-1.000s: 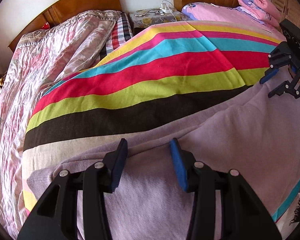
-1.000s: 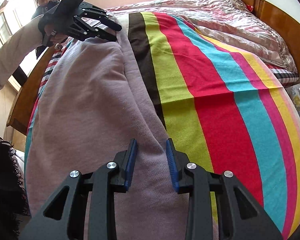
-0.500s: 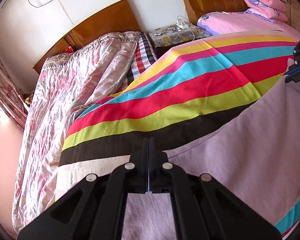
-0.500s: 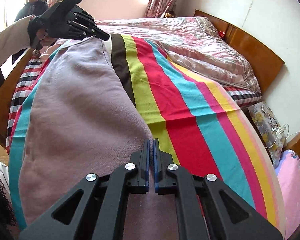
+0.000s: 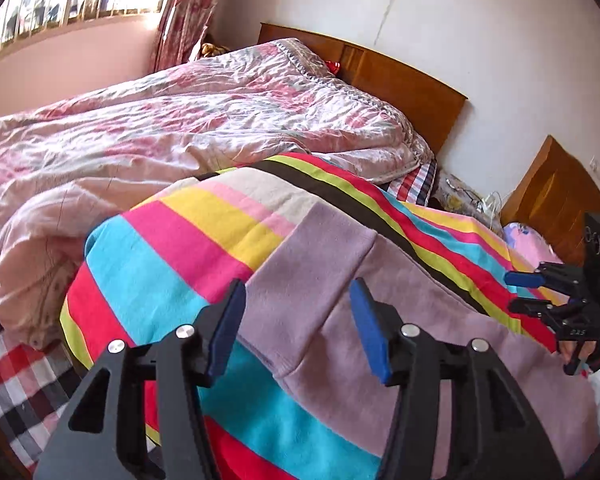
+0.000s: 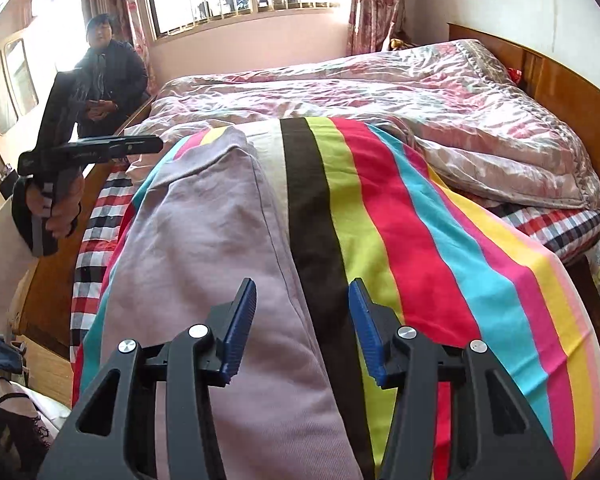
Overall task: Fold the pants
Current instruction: 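Lower the left tool onto the waistband and open its fingers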
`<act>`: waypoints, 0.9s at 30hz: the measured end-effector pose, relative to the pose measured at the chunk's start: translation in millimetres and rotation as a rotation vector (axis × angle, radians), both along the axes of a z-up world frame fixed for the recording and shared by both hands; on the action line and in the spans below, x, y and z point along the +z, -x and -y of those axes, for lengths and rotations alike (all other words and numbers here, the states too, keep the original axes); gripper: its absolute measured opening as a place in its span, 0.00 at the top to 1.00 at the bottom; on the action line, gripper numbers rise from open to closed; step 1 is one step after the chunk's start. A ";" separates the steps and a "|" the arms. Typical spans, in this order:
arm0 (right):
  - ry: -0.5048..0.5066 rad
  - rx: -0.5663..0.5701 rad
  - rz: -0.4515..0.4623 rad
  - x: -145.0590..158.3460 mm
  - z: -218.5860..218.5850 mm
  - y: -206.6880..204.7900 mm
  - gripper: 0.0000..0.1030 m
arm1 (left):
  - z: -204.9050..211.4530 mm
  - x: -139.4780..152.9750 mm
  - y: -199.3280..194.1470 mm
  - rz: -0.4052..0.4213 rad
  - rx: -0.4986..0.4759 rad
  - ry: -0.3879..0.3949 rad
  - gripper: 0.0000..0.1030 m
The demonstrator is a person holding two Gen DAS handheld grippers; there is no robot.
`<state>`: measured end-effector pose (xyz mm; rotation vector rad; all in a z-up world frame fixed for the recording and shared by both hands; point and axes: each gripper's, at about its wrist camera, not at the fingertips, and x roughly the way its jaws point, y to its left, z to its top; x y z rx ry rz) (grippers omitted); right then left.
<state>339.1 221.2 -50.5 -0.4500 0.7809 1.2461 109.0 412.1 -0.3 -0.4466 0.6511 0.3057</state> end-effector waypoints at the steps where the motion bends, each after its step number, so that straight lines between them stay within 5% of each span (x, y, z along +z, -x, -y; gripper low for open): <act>1: 0.000 0.022 -0.005 -1.8 -20.3 -2.0 0.55 | -1.0 -4.8 11.8 0.015 0.022 0.032 0.45; 7: 0.053 0.075 -0.079 -26.1 -96.9 -17.1 0.55 | 5.3 -40.1 45.1 0.010 0.061 0.164 0.42; 11: 0.028 0.077 -0.035 -26.1 -95.0 -9.8 0.91 | 7.4 -52.2 48.7 0.004 0.046 0.180 0.42; 14: -0.024 0.029 -0.001 -13.5 -83.5 -10.4 0.94 | 2.6 -55.9 44.6 0.022 0.049 0.201 0.42; 16: 0.029 0.012 -0.009 -22.5 -87.8 -14.1 0.94 | 0.6 -57.9 40.6 0.035 0.044 0.219 0.42; 20: 0.059 -0.040 -0.006 -33.0 -90.5 -16.4 0.73 | -2.8 -62.7 29.8 0.027 0.055 0.258 0.42; 23: 0.010 -0.092 0.049 -12.9 -80.8 -8.7 0.41 | -5.4 -64.4 34.7 0.054 0.057 0.333 0.40; 27: -0.049 0.054 0.035 13.8 -82.3 40.0 0.44 | -14.3 -59.3 64.0 0.140 0.138 0.379 0.40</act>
